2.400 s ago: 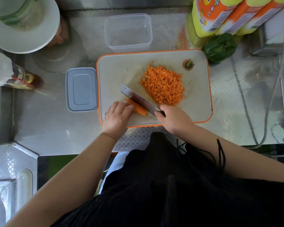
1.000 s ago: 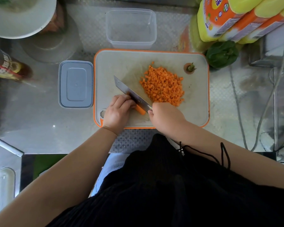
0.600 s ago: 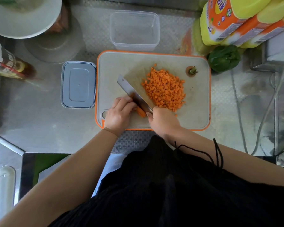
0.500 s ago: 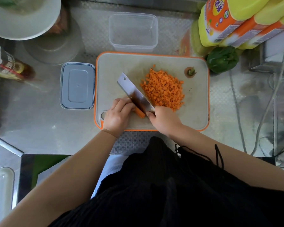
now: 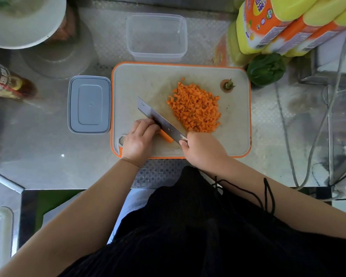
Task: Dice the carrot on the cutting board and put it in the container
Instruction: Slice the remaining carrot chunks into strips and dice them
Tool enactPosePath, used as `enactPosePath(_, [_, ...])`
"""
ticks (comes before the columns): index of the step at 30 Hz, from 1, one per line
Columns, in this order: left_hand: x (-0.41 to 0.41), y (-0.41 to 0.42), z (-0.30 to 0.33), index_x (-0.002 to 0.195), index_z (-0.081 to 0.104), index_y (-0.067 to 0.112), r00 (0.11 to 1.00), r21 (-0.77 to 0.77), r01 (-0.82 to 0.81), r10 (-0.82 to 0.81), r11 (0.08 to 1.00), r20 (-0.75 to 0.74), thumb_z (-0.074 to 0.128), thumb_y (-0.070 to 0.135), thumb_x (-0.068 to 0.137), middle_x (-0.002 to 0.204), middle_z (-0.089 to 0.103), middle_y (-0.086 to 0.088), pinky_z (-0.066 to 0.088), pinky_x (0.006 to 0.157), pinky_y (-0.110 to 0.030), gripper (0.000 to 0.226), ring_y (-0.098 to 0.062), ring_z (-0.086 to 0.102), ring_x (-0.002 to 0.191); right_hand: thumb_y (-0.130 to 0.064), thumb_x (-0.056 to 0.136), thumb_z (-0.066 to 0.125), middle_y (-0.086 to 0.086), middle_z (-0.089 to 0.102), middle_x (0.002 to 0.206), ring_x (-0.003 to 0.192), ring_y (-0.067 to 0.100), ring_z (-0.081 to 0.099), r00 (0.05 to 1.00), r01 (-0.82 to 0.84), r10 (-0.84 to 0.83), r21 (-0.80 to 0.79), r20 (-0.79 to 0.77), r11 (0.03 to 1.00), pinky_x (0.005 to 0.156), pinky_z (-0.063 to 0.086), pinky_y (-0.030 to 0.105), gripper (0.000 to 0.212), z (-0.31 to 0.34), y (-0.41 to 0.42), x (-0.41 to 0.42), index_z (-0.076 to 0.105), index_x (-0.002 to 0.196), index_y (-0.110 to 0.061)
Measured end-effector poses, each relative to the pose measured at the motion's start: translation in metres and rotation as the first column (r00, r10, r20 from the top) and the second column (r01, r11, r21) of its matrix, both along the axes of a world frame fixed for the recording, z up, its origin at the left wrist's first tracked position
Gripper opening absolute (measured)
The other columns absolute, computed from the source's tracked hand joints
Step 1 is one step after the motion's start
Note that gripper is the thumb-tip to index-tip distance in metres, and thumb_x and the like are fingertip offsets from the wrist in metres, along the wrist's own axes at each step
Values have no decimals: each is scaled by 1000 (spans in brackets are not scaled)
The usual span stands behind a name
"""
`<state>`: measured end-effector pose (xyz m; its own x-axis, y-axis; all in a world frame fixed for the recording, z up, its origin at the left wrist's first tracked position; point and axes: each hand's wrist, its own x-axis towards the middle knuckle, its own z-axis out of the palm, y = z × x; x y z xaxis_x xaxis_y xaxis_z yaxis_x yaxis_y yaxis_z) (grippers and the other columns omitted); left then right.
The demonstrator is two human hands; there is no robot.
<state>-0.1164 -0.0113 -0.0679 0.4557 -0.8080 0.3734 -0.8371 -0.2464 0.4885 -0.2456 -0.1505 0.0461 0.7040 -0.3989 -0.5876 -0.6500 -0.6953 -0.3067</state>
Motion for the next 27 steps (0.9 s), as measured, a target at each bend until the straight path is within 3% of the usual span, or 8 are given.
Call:
enactPosePath(4, [1,-1,1,94,69,1,1000,18,-13,14,1000,-13,52,-1,89,102,64,-16,49,78,-35,18,-29,53,100,-29,101,40,0,41,62,53,13,38,1000,-9,9,10,-11,1000,46,24,28,31,1,1,4,41,73,-15])
enactPosePath(13, [3,-2,-1,93,68,1,1000,-24,2,-3,1000,-27,52,-1,89,106,57,-8,53,75,-38,17,-29,54,97,-19,99,44,2,45,65,64,24,51,997,14,-12,21,-74,1000,53,37,31,38,-6,10,22,34,63,-19])
enactPosePath(16, [2,-1,-2,93,69,0,1000,-14,-3,2,1000,-18,52,-1,90,102,63,-14,55,73,-40,18,-29,54,98,-14,97,47,1,47,69,72,28,57,998,16,-17,-18,-58,1000,53,36,31,24,-14,16,27,46,73,-11])
enactPosePath(18, [3,0,-2,95,69,1,1000,-12,8,-8,1000,-18,52,1,91,105,61,-12,56,70,-40,17,-29,54,98,-19,97,47,5,54,77,79,30,60,999,22,-24,-43,-34,999,57,36,31,15,-17,21,25,56,89,-9])
enactPosePath(20, [2,1,-4,98,66,4,1000,-17,18,-19,1000,-17,53,2,92,109,56,-8,56,69,-40,15,-29,53,99,-27,99,45,10,61,88,84,31,61,999,39,-41,-55,-25,998,61,36,31,23,-20,23,22,58,98,-7])
enactPosePath(27, [2,1,-2,98,64,5,1000,-26,-23,23,999,-9,56,-2,89,102,64,-15,50,77,-35,14,-29,54,97,-34,99,45,6,53,76,75,29,58,996,87,-88,48,26,995,59,41,34,27,-21,8,20,49,84,-11])
